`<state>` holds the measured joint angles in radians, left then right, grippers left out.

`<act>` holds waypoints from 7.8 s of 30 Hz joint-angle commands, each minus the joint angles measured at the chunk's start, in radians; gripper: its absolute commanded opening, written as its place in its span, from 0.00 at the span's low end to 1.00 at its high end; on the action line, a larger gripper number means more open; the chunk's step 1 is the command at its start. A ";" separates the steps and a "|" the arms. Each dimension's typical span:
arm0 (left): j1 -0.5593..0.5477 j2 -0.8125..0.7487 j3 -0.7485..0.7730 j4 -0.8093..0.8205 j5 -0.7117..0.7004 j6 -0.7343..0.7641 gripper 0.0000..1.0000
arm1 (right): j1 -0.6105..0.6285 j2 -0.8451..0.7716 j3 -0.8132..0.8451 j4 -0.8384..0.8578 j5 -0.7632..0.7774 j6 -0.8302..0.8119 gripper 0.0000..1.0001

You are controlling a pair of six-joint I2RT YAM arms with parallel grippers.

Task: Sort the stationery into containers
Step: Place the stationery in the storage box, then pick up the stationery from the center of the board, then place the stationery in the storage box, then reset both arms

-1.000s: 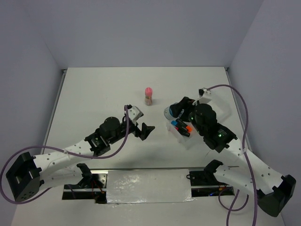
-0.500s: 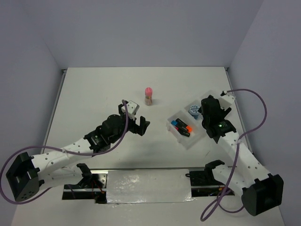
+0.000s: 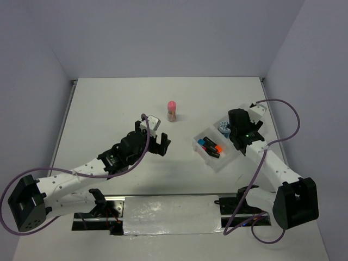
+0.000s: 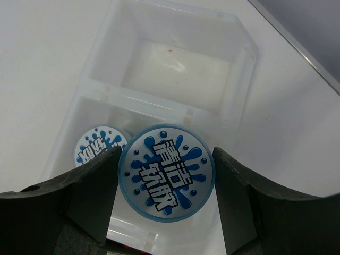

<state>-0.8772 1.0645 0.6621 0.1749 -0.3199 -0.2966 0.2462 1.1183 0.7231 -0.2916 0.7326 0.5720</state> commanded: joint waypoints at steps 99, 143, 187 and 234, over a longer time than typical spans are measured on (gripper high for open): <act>0.215 0.784 0.654 0.178 -0.035 0.013 0.00 | 0.007 -0.451 0.064 0.012 -0.989 -0.330 1.00; 0.233 0.026 0.232 0.542 1.383 -0.317 0.00 | 0.416 -0.249 0.197 0.241 -1.520 -0.396 0.71; 0.234 -0.572 0.258 -0.876 -0.117 -0.160 0.99 | -0.300 0.463 0.431 -0.035 -0.475 -0.943 0.00; 0.326 -0.344 0.373 -0.856 -0.274 -0.191 0.99 | -0.288 -0.189 0.493 -0.231 -0.772 -0.428 1.00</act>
<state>-0.6029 0.6975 0.9482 -0.7067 -0.5121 -0.4763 -0.0498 1.0451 1.1927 -0.4206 0.0338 0.0170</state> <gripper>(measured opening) 0.994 0.996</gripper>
